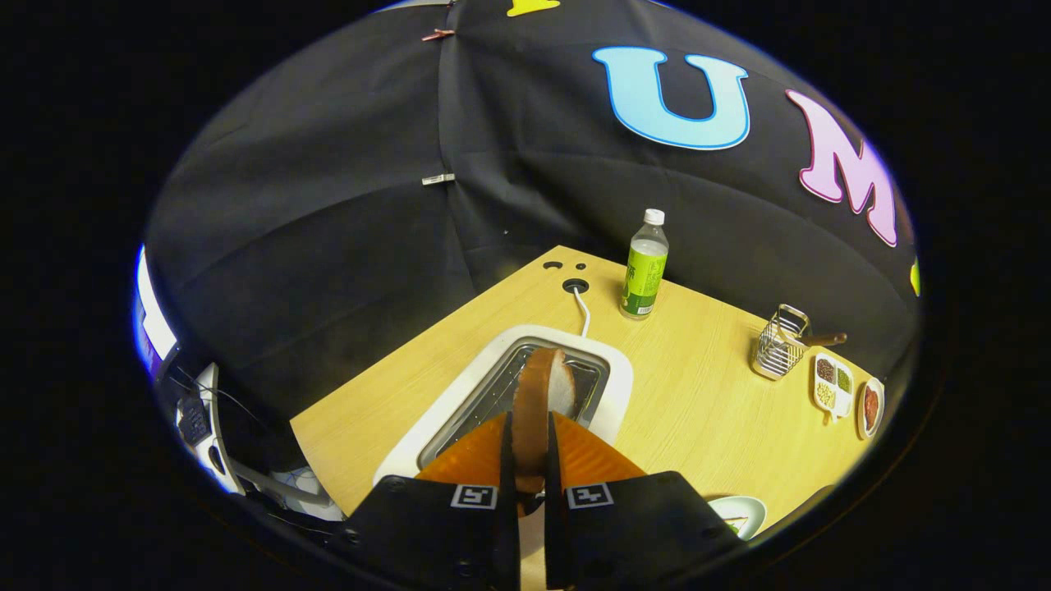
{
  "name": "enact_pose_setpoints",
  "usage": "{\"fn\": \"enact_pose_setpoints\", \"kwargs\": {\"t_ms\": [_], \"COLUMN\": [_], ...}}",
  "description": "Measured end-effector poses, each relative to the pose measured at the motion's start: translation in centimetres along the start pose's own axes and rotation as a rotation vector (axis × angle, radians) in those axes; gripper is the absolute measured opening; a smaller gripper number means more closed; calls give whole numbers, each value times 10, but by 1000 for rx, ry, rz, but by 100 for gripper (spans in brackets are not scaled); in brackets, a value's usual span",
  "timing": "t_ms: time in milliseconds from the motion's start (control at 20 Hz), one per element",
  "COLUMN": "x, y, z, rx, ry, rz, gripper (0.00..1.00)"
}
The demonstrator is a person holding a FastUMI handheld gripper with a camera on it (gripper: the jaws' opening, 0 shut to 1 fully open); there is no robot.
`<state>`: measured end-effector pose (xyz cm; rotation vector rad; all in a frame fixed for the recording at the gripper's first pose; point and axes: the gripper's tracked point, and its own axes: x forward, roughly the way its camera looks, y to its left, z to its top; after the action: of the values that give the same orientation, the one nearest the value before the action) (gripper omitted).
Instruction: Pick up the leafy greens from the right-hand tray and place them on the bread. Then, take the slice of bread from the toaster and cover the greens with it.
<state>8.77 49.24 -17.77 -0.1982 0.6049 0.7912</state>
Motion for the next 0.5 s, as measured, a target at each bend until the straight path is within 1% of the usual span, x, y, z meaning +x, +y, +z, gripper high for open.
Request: {"fn": "enact_pose_setpoints", "kwargs": {"t_ms": [350,500], "x": [-32,-43], "y": [-11,-22], "z": [39,49], "rx": [63,117], "ry": [-69,-86], "rz": [-7,-13], "gripper": [16,16]}}
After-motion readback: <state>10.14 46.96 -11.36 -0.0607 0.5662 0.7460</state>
